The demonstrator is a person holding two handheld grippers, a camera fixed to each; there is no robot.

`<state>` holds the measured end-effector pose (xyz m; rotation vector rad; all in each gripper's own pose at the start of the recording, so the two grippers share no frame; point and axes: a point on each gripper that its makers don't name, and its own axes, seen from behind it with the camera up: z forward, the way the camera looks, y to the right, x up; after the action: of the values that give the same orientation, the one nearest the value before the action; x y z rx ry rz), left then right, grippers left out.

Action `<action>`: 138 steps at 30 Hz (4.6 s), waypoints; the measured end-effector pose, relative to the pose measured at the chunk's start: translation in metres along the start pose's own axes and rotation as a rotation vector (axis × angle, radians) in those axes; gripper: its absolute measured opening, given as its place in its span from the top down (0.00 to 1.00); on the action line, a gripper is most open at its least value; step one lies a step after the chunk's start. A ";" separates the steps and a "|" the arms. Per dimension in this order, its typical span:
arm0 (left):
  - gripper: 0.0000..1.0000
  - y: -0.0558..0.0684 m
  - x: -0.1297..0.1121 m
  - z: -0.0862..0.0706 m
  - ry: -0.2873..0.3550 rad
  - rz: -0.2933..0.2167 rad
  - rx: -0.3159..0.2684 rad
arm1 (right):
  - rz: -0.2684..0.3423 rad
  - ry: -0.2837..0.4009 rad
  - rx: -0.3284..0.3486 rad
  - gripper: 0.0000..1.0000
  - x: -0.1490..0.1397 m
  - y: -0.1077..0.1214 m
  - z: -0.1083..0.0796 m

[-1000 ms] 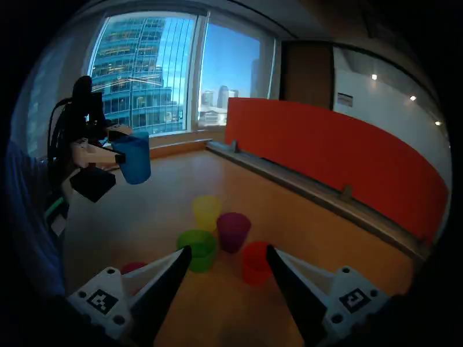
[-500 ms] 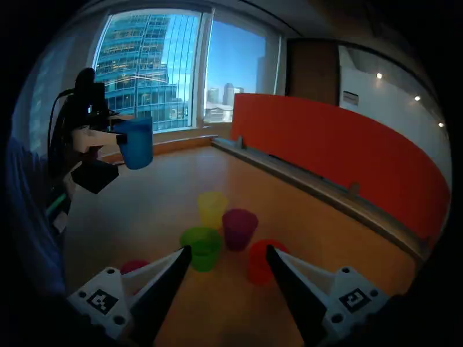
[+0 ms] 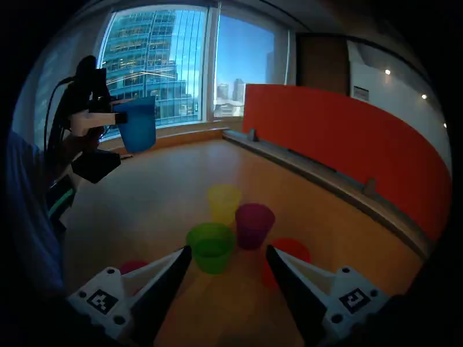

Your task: Pour water

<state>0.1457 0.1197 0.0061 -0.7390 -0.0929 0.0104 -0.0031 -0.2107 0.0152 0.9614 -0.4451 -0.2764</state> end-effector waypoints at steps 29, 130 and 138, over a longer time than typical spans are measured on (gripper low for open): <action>0.13 -0.010 -0.005 -0.010 -0.011 -0.003 0.023 | -0.011 -0.069 0.089 0.00 -0.026 -0.022 0.058; 0.13 0.017 -0.035 0.004 -0.045 -0.028 -0.024 | -0.062 0.334 -0.070 0.09 0.110 -0.021 -0.044; 0.13 0.019 -0.035 0.007 -0.042 -0.031 -0.032 | -0.065 0.349 -0.072 0.09 0.118 -0.020 -0.048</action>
<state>0.1111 0.1370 -0.0043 -0.7696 -0.1451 -0.0055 0.1225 -0.2366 0.0034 0.9316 -0.0844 -0.1766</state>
